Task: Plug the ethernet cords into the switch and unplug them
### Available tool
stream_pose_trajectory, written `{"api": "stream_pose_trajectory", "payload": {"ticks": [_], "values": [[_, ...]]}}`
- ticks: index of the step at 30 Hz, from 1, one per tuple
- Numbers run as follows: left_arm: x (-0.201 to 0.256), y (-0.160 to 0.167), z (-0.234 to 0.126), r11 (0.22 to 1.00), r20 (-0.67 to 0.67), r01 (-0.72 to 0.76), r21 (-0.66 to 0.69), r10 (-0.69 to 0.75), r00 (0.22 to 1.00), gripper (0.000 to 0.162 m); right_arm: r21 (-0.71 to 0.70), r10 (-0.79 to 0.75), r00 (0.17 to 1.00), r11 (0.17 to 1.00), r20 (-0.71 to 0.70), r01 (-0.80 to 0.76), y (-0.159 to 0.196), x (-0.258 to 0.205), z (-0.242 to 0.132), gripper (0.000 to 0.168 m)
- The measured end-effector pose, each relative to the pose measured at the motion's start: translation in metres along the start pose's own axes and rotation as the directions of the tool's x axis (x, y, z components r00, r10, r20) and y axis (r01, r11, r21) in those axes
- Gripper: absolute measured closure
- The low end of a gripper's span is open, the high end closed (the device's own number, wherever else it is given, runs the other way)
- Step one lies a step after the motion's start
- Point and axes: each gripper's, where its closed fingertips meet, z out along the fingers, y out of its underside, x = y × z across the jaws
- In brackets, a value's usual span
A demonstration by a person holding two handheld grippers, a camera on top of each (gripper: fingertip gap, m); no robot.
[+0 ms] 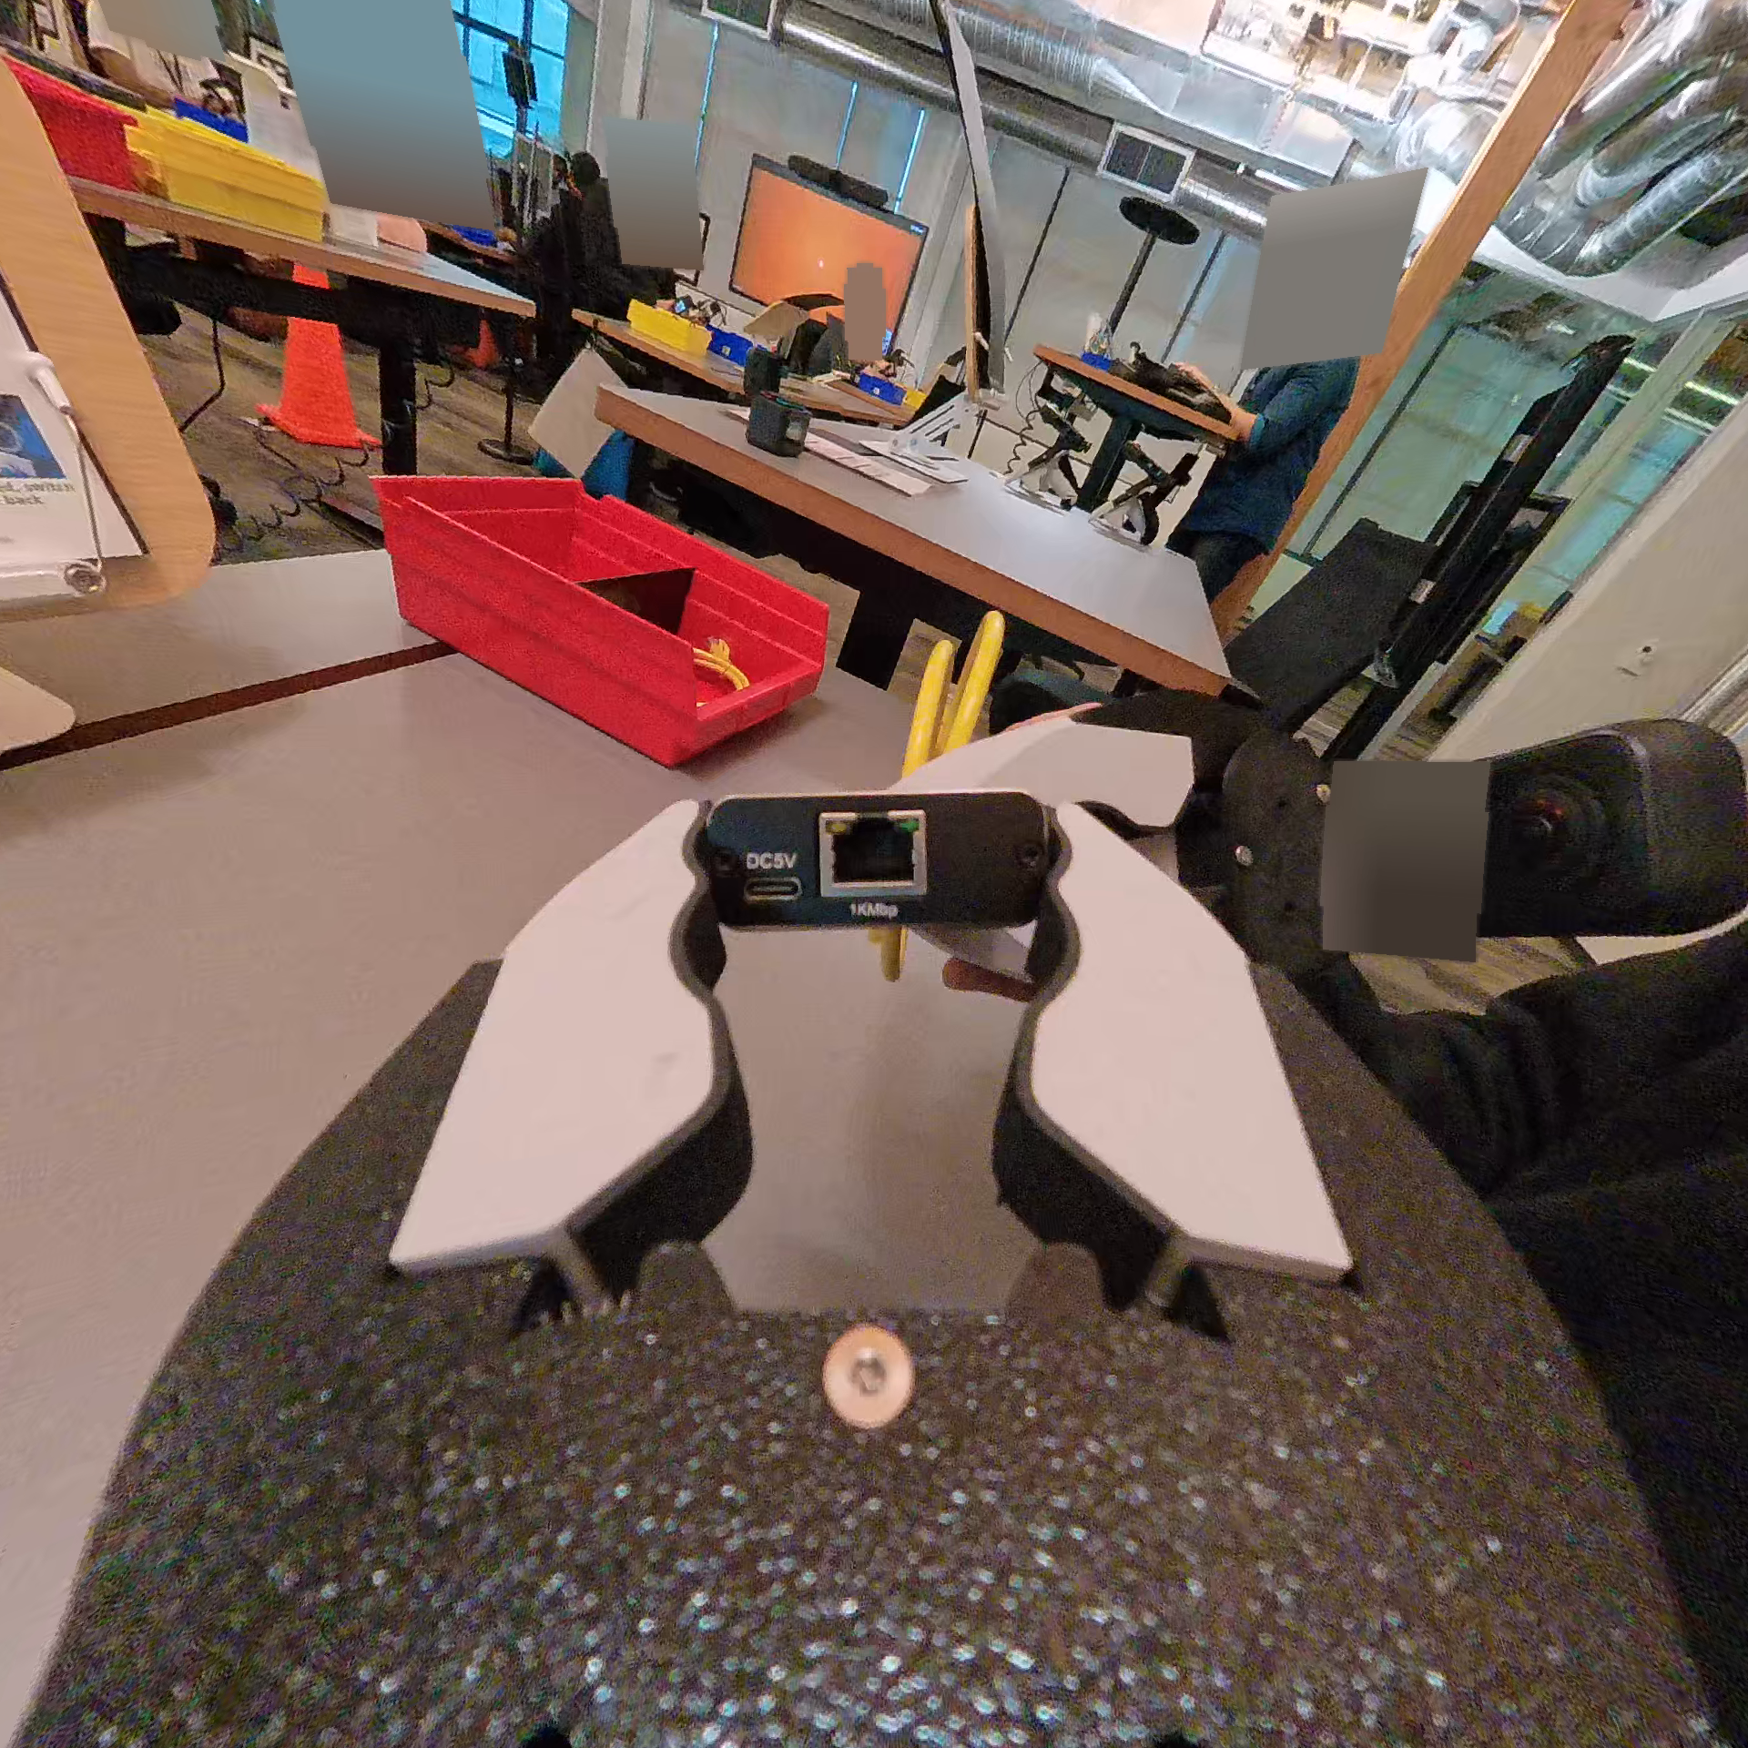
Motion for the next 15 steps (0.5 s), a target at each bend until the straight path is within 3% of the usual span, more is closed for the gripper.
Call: {"api": "stream_pose_trajectory", "payload": {"ticks": [7,15], "values": [[0.006,0.010,-0.008,0.990,-0.017,-0.091,-0.105,0.090,0.996,0.099,-0.007,-0.301,0.953,0.954,-0.026,0.301,-0.006,-0.005,-0.003,0.154],[0.014,0.016,-0.004,0.987,-0.043,-0.112,-0.116,0.107,0.993,0.089,0.021,-0.363,0.928,0.930,-0.079,0.366,-0.023,0.008,-0.004,0.154]]}}
